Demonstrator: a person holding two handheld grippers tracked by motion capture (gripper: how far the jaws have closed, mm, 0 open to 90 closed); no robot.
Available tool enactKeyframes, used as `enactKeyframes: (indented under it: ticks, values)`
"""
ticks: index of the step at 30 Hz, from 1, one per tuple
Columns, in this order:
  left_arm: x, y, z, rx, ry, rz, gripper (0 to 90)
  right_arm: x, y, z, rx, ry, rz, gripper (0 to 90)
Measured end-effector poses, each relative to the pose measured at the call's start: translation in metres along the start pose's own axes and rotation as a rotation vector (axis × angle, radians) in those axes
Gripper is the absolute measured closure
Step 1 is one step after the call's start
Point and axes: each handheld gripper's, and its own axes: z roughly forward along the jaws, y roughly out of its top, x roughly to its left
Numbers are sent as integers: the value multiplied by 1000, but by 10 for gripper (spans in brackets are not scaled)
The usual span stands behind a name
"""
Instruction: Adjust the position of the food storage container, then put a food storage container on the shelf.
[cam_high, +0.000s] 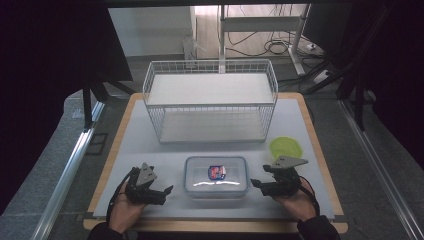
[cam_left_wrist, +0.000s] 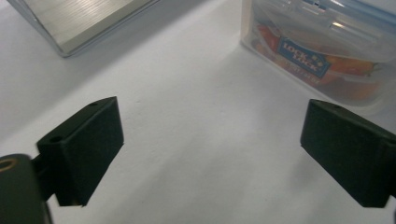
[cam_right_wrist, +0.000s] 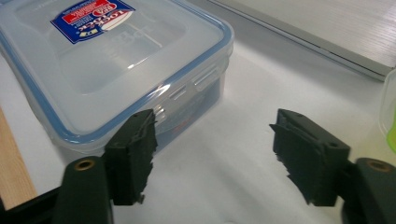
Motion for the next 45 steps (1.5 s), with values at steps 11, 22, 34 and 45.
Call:
enactKeyframes:
  ticks: [11, 22, 34, 45]
  values:
    - [1, 3, -2, -2, -46, -55, 53, 3, 2, -2, -14, 3, 0, 153]
    - [-4, 14, -6, -7, -84, -37, 23, 3, 6, -6, -30, 12, 28, 75]
    - [1, 27, -4, -47, -254, -134, 41, 9, 13, -1, 9, 43, 42, 24]
    - [5, 42, 19, -2, -357, -169, 13, 13, 24, 15, 72, 84, 88, 10]
